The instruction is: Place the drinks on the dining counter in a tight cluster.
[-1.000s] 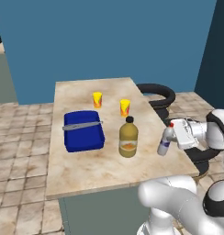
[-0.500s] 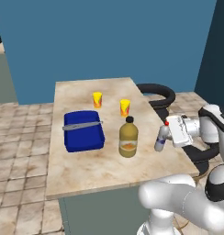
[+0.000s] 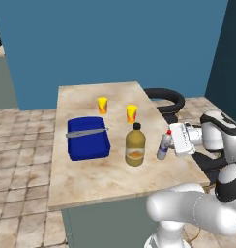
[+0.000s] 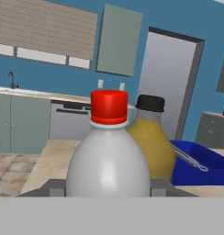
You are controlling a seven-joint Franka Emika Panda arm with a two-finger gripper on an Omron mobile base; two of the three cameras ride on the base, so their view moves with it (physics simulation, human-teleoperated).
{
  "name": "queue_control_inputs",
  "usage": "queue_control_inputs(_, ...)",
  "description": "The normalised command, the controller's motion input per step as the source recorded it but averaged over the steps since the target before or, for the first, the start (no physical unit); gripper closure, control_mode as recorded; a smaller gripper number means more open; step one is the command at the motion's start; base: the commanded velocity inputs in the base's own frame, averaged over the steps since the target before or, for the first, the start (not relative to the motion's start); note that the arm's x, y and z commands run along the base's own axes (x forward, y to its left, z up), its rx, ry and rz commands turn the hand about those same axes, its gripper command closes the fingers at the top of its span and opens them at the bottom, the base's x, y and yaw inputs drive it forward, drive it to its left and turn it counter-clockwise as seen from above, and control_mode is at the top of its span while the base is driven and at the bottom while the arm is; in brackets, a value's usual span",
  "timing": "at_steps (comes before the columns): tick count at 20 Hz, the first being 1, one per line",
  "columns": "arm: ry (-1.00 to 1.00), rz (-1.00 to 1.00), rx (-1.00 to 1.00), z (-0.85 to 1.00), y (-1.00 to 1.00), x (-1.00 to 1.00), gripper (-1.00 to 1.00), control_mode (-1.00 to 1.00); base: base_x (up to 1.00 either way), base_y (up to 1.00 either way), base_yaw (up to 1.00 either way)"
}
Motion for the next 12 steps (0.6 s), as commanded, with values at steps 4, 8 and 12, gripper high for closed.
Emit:
queue_control_inputs(4, 0.00, 0.00, 0.00, -0.11, 0.08, 0.17, 1.00, -1.00, 0.00, 0.00, 0.00)
queue_control_inputs(8, 0.01, 0.00, 0.00, -0.14, 0.03, 0.12, 1.00, -1.00, 0.00, 0.00, 0.00)
queue_control_inputs(12, 0.00, 0.00, 0.00, -0.16, 0.03, 0.06, 1.00, -1.00, 0.00, 0.00, 0.00)
